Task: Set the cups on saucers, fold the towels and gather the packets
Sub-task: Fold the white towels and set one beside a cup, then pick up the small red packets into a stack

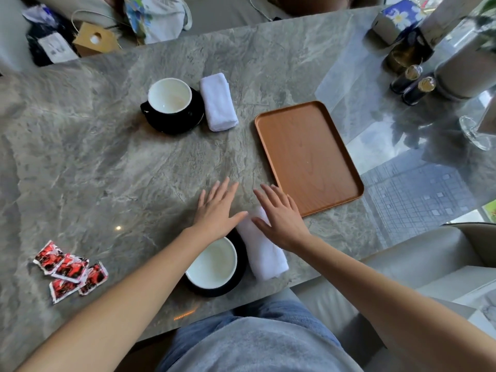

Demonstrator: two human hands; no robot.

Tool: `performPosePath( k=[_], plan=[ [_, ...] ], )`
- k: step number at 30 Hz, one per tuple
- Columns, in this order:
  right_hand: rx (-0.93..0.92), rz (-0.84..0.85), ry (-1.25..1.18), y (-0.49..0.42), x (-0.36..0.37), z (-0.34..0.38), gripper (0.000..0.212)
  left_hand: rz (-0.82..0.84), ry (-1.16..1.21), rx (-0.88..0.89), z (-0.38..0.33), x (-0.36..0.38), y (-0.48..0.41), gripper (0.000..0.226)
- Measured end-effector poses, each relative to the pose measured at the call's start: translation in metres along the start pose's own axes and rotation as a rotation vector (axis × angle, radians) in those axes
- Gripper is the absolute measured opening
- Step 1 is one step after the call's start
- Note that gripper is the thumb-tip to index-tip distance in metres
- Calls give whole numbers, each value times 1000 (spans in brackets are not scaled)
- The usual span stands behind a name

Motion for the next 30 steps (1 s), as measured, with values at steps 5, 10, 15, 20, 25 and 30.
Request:
performPosePath(
  k=[5,10,15,20,25,30],
  plan=[
    [-64,28,106,-20,9,50,70,-92,-64,-120,43,-20,34,86],
    [-167,35,178,-36,25,108,74,-217,-126,-264,99,-42,85,86],
    [-337,94,263,-46,53,175,74,-261,-105,-421,153,-50,147,84],
    [-474,130,338,-47,83,249,75,-322,-68,-556,202,-50,212,86],
    [-603,219,375,-34,122,312,75,-354,35,-672,242,-38,265,85],
    [-682,354,428,-10,168,345,85,-493,102,-788,263,-33,306,88]
  ],
)
Point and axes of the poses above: each hand's wrist, its own y-axis away from the middle knuckle, its own x-axis out of the palm, z = x × y, the point moved 10 cm from there along -y, towards the middle knuckle, and after that the axes turned 10 degrees about x, right-handed, at the moved point
